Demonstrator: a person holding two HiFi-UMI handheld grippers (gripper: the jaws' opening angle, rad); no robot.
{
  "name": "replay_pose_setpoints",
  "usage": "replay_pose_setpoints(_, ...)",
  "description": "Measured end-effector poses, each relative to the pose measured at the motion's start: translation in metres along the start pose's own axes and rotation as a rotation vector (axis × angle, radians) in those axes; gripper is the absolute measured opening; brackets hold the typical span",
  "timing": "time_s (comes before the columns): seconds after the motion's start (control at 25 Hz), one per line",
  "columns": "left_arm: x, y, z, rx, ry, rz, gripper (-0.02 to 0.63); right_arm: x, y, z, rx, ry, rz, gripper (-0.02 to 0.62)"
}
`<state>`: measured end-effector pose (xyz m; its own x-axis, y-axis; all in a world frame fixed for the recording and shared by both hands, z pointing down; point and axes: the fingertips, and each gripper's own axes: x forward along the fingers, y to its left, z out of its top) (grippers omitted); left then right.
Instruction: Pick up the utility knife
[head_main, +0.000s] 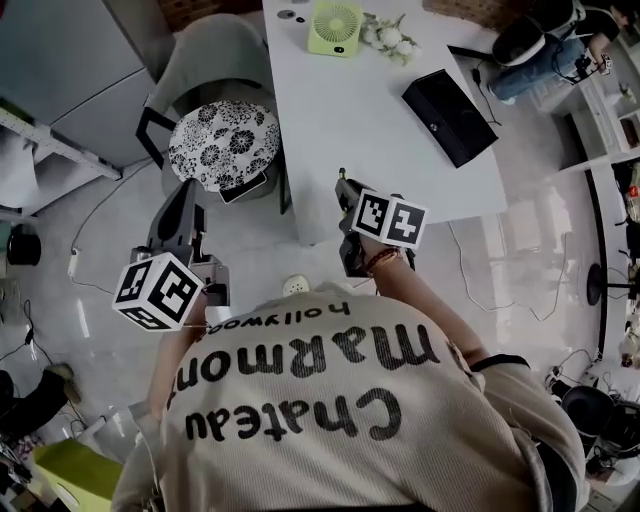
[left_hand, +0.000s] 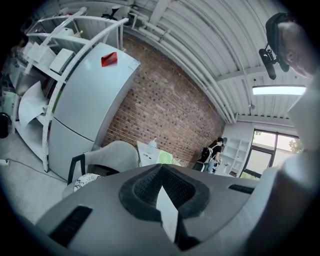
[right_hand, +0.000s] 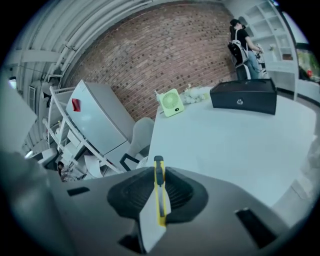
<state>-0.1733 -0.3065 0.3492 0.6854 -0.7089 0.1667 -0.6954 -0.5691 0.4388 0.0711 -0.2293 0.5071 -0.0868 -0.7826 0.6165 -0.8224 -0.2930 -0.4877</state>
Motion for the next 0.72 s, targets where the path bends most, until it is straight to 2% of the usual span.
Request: replay_pose_setpoints(0.72, 0.0, -0.073, -0.03, 0.031, -0.019, 0.114, 0.0, -0.072, 0.013, 0.088, -0.041, -0.167, 0.227, 0.067)
